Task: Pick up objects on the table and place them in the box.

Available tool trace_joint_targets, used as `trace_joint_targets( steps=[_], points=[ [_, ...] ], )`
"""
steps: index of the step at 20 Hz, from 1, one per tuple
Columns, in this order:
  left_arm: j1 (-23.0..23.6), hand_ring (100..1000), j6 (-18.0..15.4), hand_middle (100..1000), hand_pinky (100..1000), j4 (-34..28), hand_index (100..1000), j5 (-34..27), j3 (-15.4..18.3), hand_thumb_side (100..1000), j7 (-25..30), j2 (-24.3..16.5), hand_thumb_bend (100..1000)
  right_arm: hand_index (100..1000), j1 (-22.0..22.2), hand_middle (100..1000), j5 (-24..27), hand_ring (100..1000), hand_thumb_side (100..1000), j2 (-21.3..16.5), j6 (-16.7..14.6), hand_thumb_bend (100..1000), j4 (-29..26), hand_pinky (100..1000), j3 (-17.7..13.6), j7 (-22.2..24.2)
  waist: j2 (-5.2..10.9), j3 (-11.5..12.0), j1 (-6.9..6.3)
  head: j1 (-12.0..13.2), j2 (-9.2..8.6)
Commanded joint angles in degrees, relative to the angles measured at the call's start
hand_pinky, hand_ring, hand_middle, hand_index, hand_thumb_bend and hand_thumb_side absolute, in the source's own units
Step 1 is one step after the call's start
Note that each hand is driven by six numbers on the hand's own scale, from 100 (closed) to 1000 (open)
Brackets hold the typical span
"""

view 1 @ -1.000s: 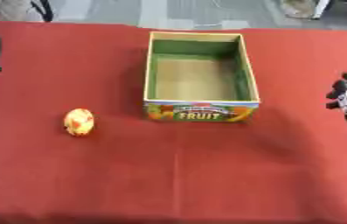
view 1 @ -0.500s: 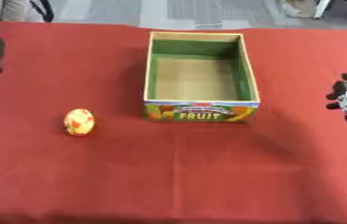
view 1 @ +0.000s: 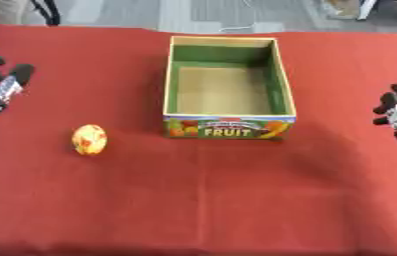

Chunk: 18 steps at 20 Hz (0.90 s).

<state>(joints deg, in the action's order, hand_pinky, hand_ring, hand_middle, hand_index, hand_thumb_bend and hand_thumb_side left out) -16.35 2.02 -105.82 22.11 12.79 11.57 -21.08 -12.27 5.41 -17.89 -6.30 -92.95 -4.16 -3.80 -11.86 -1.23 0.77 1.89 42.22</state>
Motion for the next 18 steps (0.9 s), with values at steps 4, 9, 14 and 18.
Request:
trace_joint_targets(
  steps=[4, 9, 14, 18],
  points=[
    [-3.99, 625, -4.81, 641, 579, 0.2, 794, 24.12, -4.05, 173, 15.09, -3.29, 745, 788, -0.46, 618, -0.3, 620, 412, -0.8, -0.09, 256, -0.6, 556, -0.11, 0.28, 0.95, -0.42, -0.06, 0.19, -0.03],
    [-5.94, 613, -7.69, 625, 570, 2.34, 785, 31.33, -6.67, 208, 22.36, -2.77, 778, 789, -0.42, 618, -0.31, 620, 412, -0.75, -0.09, 255, -0.55, 556, -0.04, 0.36, 0.97, -0.75, -0.03, 0.31, -0.06],
    [-6.74, 614, -8.71, 616, 569, 4.98, 785, 32.5, -7.63, 213, 25.58, -1.98, 781, 789, -0.48, 618, -0.25, 620, 412, -0.75, -0.09, 255, -0.51, 556, -0.02, 0.41, 1.05, -0.78, -0.07, 0.34, -0.1],
    [-6.74, 641, -9.06, 658, 578, 7.11, 801, 33.46, -8.05, 218, 26.63, -1.45, 763, 788, -0.49, 618, -0.22, 620, 412, -0.7, -0.07, 254, -0.41, 556, 0.02, 0.49, 1.05, -0.85, -0.09, 0.41, -0.13]
  ],
)
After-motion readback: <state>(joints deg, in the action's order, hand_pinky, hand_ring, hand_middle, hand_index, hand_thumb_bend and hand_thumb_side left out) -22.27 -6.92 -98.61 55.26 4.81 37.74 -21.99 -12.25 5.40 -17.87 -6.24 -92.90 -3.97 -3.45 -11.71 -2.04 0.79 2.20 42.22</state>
